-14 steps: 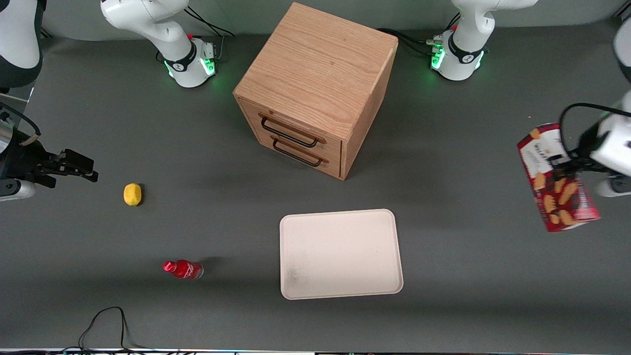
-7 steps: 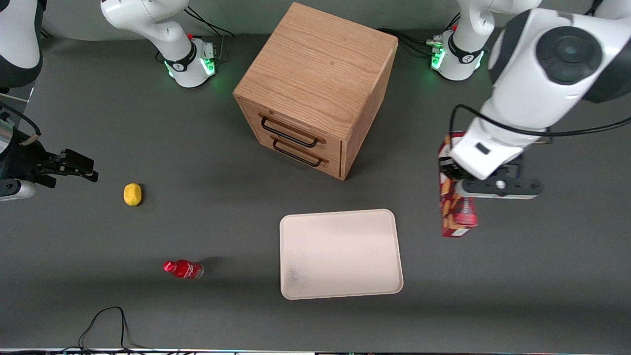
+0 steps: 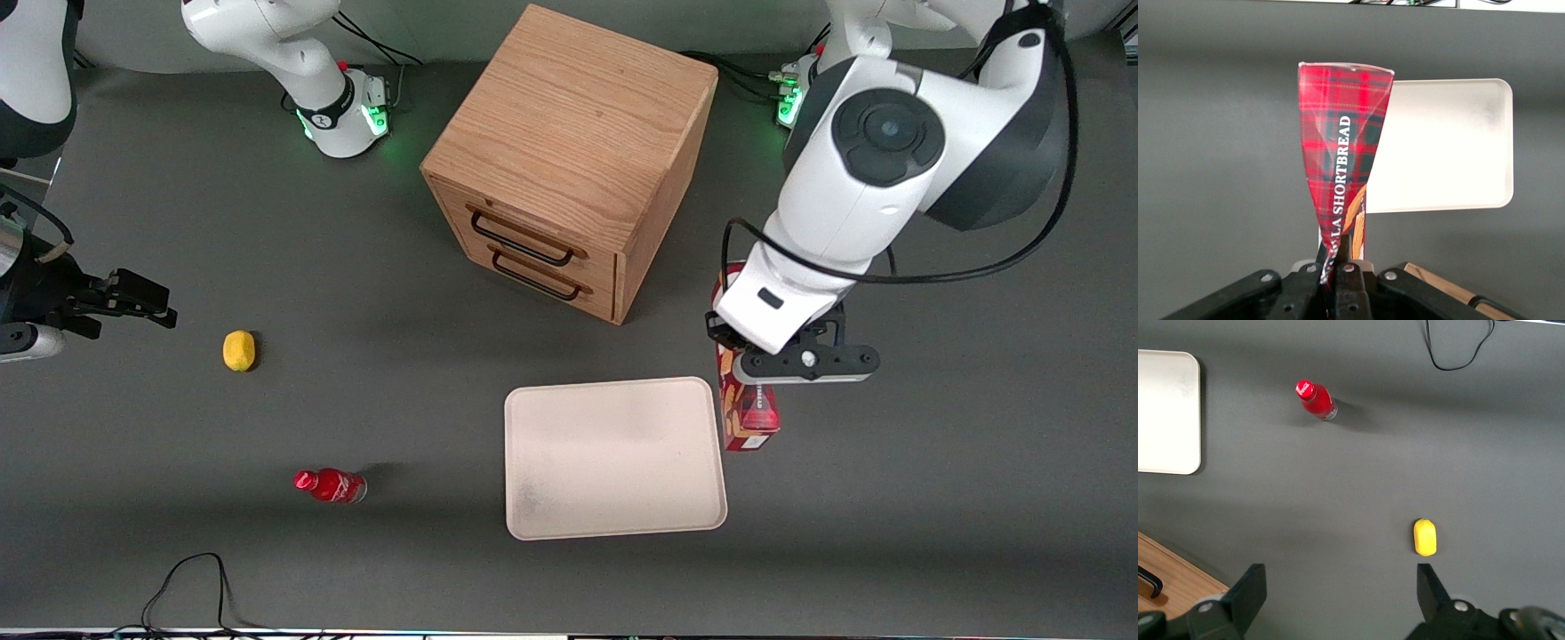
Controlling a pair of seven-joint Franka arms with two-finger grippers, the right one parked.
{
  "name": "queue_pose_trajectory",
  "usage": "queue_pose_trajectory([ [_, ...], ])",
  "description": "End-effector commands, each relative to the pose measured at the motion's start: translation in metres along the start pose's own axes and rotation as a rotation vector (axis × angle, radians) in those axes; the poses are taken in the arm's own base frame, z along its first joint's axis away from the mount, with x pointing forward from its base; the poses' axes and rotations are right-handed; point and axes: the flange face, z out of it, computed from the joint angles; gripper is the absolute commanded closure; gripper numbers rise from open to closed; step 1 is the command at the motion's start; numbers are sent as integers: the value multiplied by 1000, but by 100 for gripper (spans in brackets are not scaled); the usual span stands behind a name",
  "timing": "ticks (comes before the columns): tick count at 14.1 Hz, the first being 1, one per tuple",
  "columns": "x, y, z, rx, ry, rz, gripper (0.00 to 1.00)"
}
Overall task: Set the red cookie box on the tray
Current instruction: 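Carry the held box toward the white tray with the left gripper, then lower the box onto the tray edge and open the left gripper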
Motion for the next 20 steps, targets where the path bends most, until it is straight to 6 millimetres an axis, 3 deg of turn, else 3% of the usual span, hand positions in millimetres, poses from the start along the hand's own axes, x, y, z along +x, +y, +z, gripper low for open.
queue_pose_trajectory([
  [1, 18, 11, 42, 4, -1, -47, 100],
  [5, 38, 9, 141, 20, -13, -34, 100],
  [11, 48, -3, 239, 12, 18, 18, 100],
  [15, 47, -3, 274, 8, 18, 1, 100],
  [20, 41, 2, 291, -10, 10, -21, 100],
])
